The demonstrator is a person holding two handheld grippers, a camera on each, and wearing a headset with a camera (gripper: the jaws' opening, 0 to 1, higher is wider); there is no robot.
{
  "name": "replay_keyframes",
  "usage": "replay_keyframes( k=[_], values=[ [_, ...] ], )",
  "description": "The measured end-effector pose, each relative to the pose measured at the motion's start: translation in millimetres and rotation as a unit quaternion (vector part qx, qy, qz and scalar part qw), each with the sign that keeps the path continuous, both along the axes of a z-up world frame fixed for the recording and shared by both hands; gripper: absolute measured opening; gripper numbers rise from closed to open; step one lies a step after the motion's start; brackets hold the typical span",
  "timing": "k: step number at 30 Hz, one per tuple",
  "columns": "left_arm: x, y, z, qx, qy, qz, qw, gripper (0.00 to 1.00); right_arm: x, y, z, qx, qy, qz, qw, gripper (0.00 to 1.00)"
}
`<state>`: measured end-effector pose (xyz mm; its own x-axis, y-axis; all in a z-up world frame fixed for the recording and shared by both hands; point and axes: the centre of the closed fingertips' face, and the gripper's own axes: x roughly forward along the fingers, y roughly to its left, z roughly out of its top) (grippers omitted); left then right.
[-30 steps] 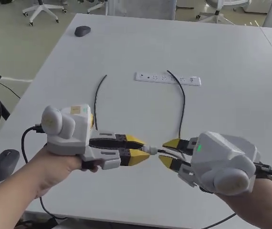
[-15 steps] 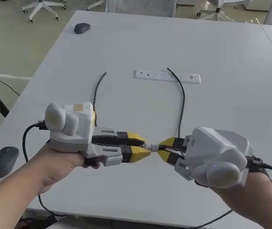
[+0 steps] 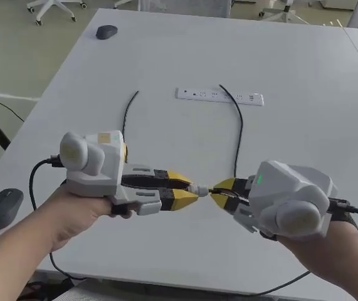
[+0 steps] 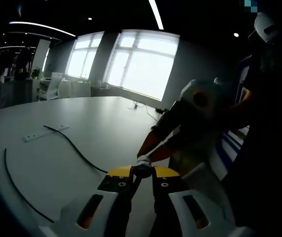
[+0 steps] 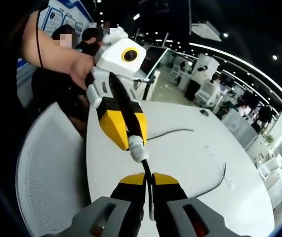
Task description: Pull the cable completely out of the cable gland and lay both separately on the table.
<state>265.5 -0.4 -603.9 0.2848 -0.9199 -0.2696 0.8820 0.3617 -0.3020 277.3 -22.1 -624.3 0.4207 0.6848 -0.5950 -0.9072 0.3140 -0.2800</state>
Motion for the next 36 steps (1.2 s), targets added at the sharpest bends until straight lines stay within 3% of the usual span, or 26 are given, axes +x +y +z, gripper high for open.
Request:
replay_keyframes(
  k=[9,13,15,18,19,21,22,23,25,27,31,36],
  values=[
    [-1.5,1.8,0.7,-0.001,0.001,0.006,1.0,0.15,7.8,-18.5,-17.2,0.016,0.051,-0.063,0.9966,0.0],
    [-1.1,2.0,0.2,-0.001,0.003,0.009,1.0,0.15,10.8,-27.6,-28.9,0.03,0.086,-0.104,0.9904,0.0],
    [-1.0,2.2,-0.6,0.0,0.003,0.01,0.9999,0.15,14.4,-36.4,-37.4,0.026,0.091,-0.124,0.9877,0.0],
    [-1.8,2.0,-2.0,0.001,0.003,0.007,1.0,0.15,13.9,-44.8,-48.7,0.045,0.129,-0.163,0.9772,0.0],
    [-2.1,1.8,-1.9,0.001,0.003,0.007,1.0,0.15,13.6,-46.7,-50.7,0.047,0.133,-0.17,0.9753,0.0],
    [-2.6,0.8,-2.0,0.001,0.002,0.006,1.0,0.15,13.6,-52.7,-58.4,0.051,0.151,-0.198,0.9671,0.0],
    [-3.0,0.4,-2.1,0.0,0.002,0.005,1.0,0.15,13.6,-53.9,-61.3,0.058,0.163,-0.211,0.9621,0.0],
    [-3.4,-0.3,-2.4,0.0,0.003,0.004,1.0,0.15,12.9,-57.2,-65.9,0.064,0.18,-0.231,0.9539,0.0],
    [-3.8,-1.4,-3.5,0.001,0.004,0.005,1.0,0.15,13.9,-60.7,-71.0,0.074,0.195,-0.25,0.9456,0.0],
    [-4.6,-2.4,-5.0,0.003,0.005,0.003,1.0,0.15,12.2,-60.0,-71.8,0.076,0.2,-0.251,0.9441,0.0],
    [-2.8,-0.8,-6.5,0.0,0.006,0.005,1.0,0.15,9.6,-57.1,-71.5,0.07,0.188,-0.241,0.9495,0.0],
    [0.2,2.2,-3.7,-0.002,0.004,0.009,0.9999,0.15,8.1,-54.5,-68.2,0.08,0.19,-0.232,0.9505,0.0]
  ],
)
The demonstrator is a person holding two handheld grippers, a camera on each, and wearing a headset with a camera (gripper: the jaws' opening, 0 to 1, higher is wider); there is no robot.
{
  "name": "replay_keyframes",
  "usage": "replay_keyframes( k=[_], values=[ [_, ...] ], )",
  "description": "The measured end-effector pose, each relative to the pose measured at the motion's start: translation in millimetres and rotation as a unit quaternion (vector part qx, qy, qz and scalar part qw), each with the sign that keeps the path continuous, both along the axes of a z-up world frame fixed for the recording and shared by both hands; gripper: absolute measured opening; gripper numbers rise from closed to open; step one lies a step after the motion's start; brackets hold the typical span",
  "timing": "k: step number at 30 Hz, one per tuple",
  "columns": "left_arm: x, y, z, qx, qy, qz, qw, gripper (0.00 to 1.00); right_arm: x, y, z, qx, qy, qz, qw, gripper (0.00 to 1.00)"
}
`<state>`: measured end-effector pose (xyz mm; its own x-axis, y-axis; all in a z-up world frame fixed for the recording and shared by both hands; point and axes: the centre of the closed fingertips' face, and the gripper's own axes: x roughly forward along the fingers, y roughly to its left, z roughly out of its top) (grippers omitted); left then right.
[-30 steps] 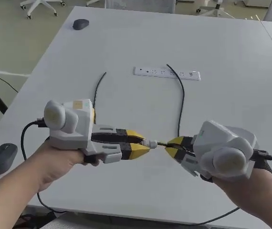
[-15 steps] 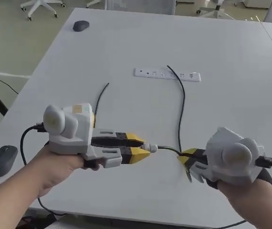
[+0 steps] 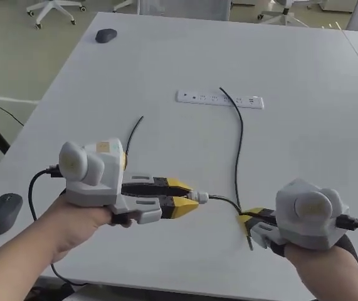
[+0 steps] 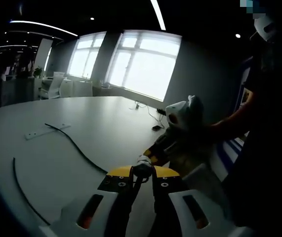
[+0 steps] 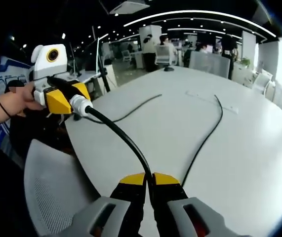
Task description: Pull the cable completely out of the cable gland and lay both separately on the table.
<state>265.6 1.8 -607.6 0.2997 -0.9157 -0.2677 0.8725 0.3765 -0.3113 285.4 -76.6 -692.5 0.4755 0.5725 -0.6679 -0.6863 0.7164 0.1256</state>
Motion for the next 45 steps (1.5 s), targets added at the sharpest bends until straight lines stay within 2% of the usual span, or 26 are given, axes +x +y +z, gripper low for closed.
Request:
replay_keyframes(
  k=[4,9,11,16,18,21,23,25,28,29,35,37,41,42,45],
  values=[
    [2.4,2.5,-0.8,0.001,0.004,0.007,1.0,0.15,-0.7,-0.3,3.0,0.001,-0.009,0.0,1.0,0.0],
    [3.4,4.1,-1.3,0.003,0.003,0.008,1.0,0.15,-1.5,3.1,14.6,0.009,-0.039,0.018,0.999,0.02],
    [4.0,5.0,-0.5,0.002,0.004,0.009,1.0,0.15,-2.1,2.2,17.1,0.006,-0.04,0.017,0.999,0.06],
    [2.6,4.7,-0.2,0.003,0.003,0.008,1.0,0.15,-3.6,7.2,39.9,0.004,-0.066,0.034,0.9973,0.14],
    [1.0,3.6,-0.4,0.003,0.004,0.006,1.0,0.15,-3.5,14.7,53.3,-0.013,-0.093,0.061,0.9937,0.15],
    [1.1,3.6,-1.9,0.006,0.004,0.005,1.0,0.15,-4.1,28.5,64.2,-0.035,-0.122,0.096,0.9873,0.18],
    [0.9,3.2,-2.4,0.007,0.004,0.003,1.0,0.15,-6.1,37.6,67.1,-0.048,-0.132,0.117,0.9832,0.18],
    [0.9,3.0,-2.6,0.01,0.001,0.002,1.0,0.15,-7.3,46.8,69.5,-0.071,-0.15,0.141,0.9761,0.17],
    [1.2,3.5,-1.6,0.008,0.002,0.003,1.0,0.15,-8.3,53.0,65.5,-0.111,-0.16,0.163,0.9672,0.15],
    [1.1,3.7,-1.2,0.008,0.001,0.003,1.0,0.15,-8.2,55.7,65.5,-0.123,-0.17,0.171,0.9627,0.14],
    [-1.1,2.8,-3.0,0.01,0.002,-0.001,0.9999,0.15,-10.2,64.1,67.9,-0.13,-0.185,0.187,0.956,0.08],
    [-1.7,1.9,-3.3,0.011,0.002,-0.001,0.9999,0.15,-10.9,64.4,67.0,-0.133,-0.184,0.19,0.9553,0.07],
    [-1.1,2.1,-3.7,0.012,0.001,0.0,0.9999,0.15,-13.3,66.8,67.1,-0.14,-0.191,0.201,0.9507,0.05],
    [-1.5,2.1,-4.6,0.014,0.002,-0.002,0.9999,0.15,-14.3,67.2,67.5,-0.145,-0.198,0.206,0.9472,0.04],
    [-1.3,1.7,-5.4,0.013,0.002,-0.002,0.9999,0.15,-15.7,67.6,66.1,-0.153,-0.204,0.212,0.9433,0.02]
  ],
)
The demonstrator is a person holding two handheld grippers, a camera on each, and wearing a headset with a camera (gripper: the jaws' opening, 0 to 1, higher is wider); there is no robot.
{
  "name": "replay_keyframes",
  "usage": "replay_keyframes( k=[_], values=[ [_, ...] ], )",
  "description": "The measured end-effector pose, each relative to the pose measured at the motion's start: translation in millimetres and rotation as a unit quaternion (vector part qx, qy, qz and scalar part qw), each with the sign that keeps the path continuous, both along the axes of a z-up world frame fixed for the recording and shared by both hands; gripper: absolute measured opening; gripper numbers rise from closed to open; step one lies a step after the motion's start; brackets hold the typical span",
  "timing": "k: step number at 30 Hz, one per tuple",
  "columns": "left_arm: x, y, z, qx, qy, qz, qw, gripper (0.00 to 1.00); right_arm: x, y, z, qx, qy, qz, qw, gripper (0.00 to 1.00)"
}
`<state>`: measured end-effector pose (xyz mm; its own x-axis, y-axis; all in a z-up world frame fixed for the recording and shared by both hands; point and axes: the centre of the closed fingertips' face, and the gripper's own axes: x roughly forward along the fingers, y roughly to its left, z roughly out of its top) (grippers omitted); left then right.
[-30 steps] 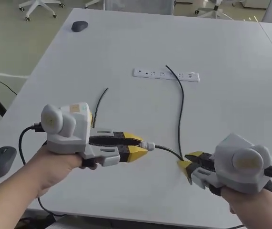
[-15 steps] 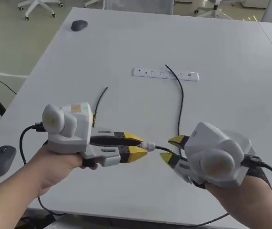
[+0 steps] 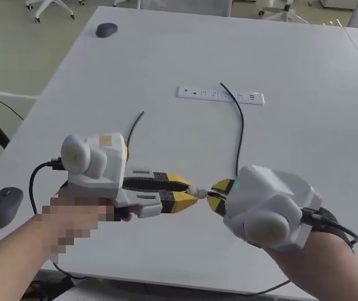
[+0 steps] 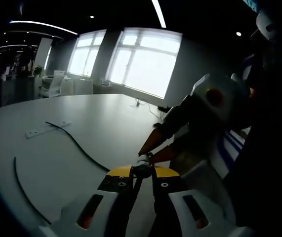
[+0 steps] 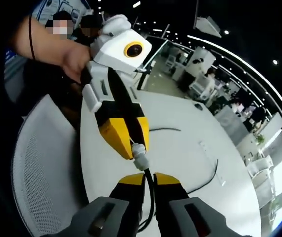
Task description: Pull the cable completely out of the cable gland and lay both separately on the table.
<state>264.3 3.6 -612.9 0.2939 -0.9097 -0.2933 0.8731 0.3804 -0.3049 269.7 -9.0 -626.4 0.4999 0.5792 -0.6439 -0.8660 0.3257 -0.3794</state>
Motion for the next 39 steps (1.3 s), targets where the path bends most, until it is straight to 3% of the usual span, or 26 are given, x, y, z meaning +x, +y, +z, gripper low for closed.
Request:
replay_keyframes(
  k=[7,27,31,32,39],
  values=[
    [-1.0,-1.2,1.0,-0.003,0.001,-0.001,1.0,0.15,-2.0,-2.2,-1.9,0.009,0.004,-0.001,0.9999,0.0],
    [-2.0,-6.5,-2.2,0.004,0.003,-0.004,1.0,0.15,1.5,-8.3,-12.8,0.036,0.052,-0.035,0.9974,0.0],
    [-0.6,-6.6,-3.7,0.005,0.004,-0.006,1.0,0.15,1.1,-8.5,-14.1,0.033,0.051,-0.035,0.9975,0.0],
    [-0.2,-5.5,-4.2,0.006,0.004,-0.005,1.0,0.15,2.0,-12.7,-17.3,0.02,0.049,-0.04,0.9978,0.0],
    [-2.1,-1.7,-2.8,0.001,0.008,-0.002,1.0,0.15,2.7,-21.6,-23.3,0.025,0.061,-0.053,0.9964,0.0]
  ],
)
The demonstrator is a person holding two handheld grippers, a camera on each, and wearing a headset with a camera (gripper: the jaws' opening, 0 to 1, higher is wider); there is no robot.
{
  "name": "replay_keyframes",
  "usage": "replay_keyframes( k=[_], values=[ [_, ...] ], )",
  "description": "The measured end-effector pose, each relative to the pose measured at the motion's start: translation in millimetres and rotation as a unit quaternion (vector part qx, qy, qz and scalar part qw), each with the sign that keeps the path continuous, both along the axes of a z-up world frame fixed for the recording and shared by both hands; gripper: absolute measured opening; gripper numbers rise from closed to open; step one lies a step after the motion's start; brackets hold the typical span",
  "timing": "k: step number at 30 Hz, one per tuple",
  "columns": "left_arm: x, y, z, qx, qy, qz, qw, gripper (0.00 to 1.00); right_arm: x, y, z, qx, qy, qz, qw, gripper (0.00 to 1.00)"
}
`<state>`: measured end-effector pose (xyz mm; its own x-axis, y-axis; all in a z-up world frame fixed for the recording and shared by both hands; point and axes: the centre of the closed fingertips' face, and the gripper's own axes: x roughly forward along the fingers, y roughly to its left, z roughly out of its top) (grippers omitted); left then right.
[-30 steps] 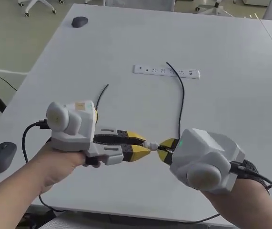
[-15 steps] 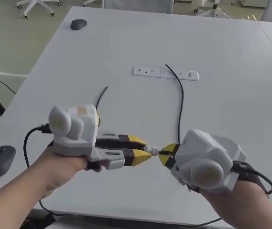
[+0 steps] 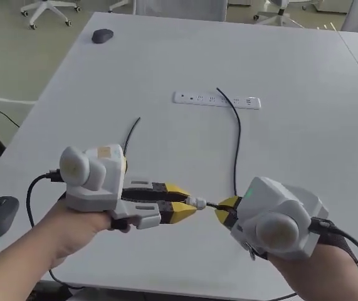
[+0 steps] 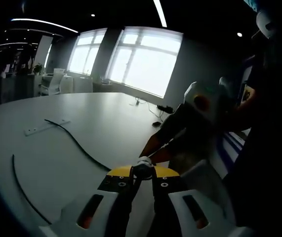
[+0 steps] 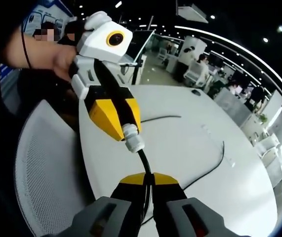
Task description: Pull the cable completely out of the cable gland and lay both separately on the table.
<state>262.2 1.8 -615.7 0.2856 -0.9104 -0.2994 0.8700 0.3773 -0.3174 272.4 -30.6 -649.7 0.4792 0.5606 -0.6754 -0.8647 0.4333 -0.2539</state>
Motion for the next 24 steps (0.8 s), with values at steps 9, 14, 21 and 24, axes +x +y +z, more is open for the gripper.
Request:
replay_keyframes(
  k=[9,14,21,24],
  values=[
    [0.4,-1.0,-2.1,0.004,-0.002,0.004,1.0,0.15,2.2,0.6,-5.7,0.022,0.024,-0.032,0.999,0.0],
    [-0.5,-0.4,-4.8,0.004,0.002,0.005,1.0,0.15,1.6,0.5,-7.9,0.019,0.025,-0.038,0.9988,0.0],
    [-0.1,3.1,0.9,-0.006,0.003,0.01,0.9999,0.15,7.2,-15.5,-14.9,0.012,0.033,-0.067,0.9971,0.0],
    [0.8,3.7,3.0,-0.013,0.003,0.013,0.9998,0.15,10.1,-22.7,-18.1,0.02,0.045,-0.089,0.9949,0.0]
  ],
)
